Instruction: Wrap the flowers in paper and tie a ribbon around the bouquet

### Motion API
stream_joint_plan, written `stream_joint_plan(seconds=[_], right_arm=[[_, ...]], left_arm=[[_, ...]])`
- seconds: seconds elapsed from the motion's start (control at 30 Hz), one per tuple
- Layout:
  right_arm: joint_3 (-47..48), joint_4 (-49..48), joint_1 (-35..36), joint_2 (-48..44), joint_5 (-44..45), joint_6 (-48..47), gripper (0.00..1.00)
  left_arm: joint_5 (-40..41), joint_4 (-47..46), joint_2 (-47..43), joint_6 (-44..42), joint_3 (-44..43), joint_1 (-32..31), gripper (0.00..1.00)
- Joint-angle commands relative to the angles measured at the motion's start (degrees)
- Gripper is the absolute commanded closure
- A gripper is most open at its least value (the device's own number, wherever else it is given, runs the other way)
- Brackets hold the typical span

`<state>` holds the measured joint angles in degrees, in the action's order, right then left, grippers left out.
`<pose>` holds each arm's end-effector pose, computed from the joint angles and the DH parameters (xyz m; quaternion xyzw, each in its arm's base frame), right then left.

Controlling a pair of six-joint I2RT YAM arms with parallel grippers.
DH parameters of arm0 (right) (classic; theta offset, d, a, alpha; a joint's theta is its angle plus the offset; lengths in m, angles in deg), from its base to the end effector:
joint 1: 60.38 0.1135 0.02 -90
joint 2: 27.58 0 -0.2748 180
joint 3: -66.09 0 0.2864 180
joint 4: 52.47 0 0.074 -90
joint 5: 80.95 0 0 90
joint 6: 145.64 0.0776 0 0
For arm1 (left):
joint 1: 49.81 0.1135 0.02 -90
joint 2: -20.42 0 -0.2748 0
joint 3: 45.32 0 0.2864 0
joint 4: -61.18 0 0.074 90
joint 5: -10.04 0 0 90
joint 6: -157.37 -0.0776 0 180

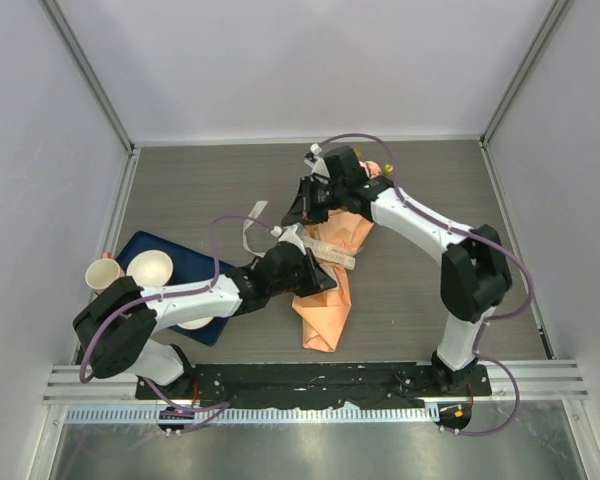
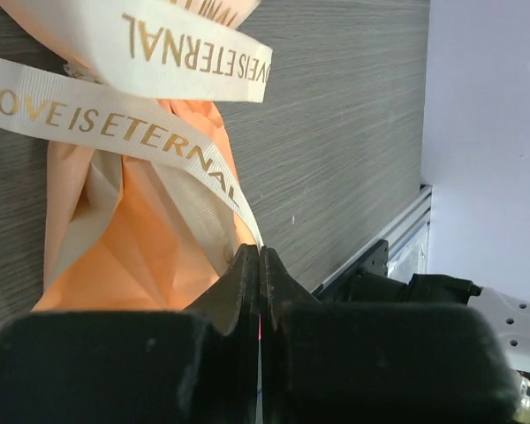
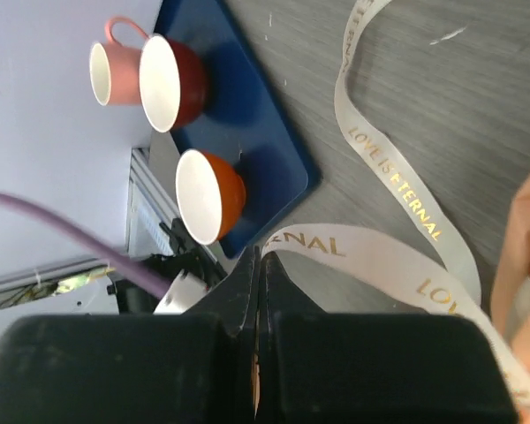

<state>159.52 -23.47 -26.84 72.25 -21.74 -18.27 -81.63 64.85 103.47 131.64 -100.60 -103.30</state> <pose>0.3666 0.2907 0.2709 -0.0931 0.8603 0.4487 0.2234 0.2180 -0.2983 0.1738 -0.0748 0.8690 -0.4252 0.2419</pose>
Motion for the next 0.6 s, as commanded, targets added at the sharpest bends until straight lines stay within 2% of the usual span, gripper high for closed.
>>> stream_joint_plan(seconds=[0.0,0.03,0.13,0.17,0.23,0.27,0.37,0.43,0.5,0.57], right_arm=[[11.9,12.1,3.1,6.0,-8.9,-5.2,1.00],[14.0,17.4,3.8,9.2,-8.6,-6.2,1.00],[20.9,25.2,4.3,13.0,-4.7,-9.6,0.95],[23.1,27.0,3.4,13.8,-4.4,-10.4,0.86],[21.2,25.8,1.8,11.7,-1.1,-9.2,0.68],[18.2,25.1,-0.2,8.0,1.0,-8.3,0.54],[8.6,21.2,-4.0,-0.8,6.1,-3.9,0.42],[2.4,17.7,-8.5,-6.3,7.8,-1.6,0.40],[-7.7,14.8,-12.6,-14.6,10.2,2.0,0.33],[-17.6,10.6,-14.6,-19.5,13.7,5.1,0.31]], left_arm=[[7.8,-9.8,-2.5,-0.4,1.9,-1.3,1.00],[8.5,-9.8,-2.7,-0.5,2.2,-1.7,1.00],[9.3,-11.2,-2.6,0.2,4.1,-2.1,1.00],[9.3,-12.0,-2.6,0.9,4.8,-2.1,1.00],[9.0,-12.2,-2.6,0.8,4.9,-2.1,1.00],[9.0,-10.7,-3.0,0.3,4.6,-2.1,1.00],[9.3,-9.5,-3.4,-0.2,3.9,-2.1,1.00],[9.3,-9.1,-3.3,-0.5,3.5,-2.1,1.00],[9.1,-8.0,-2.3,-0.2,2.4,-2.1,1.00],[7.3,-6.6,-1.5,0.0,1.3,-2.1,1.00]])
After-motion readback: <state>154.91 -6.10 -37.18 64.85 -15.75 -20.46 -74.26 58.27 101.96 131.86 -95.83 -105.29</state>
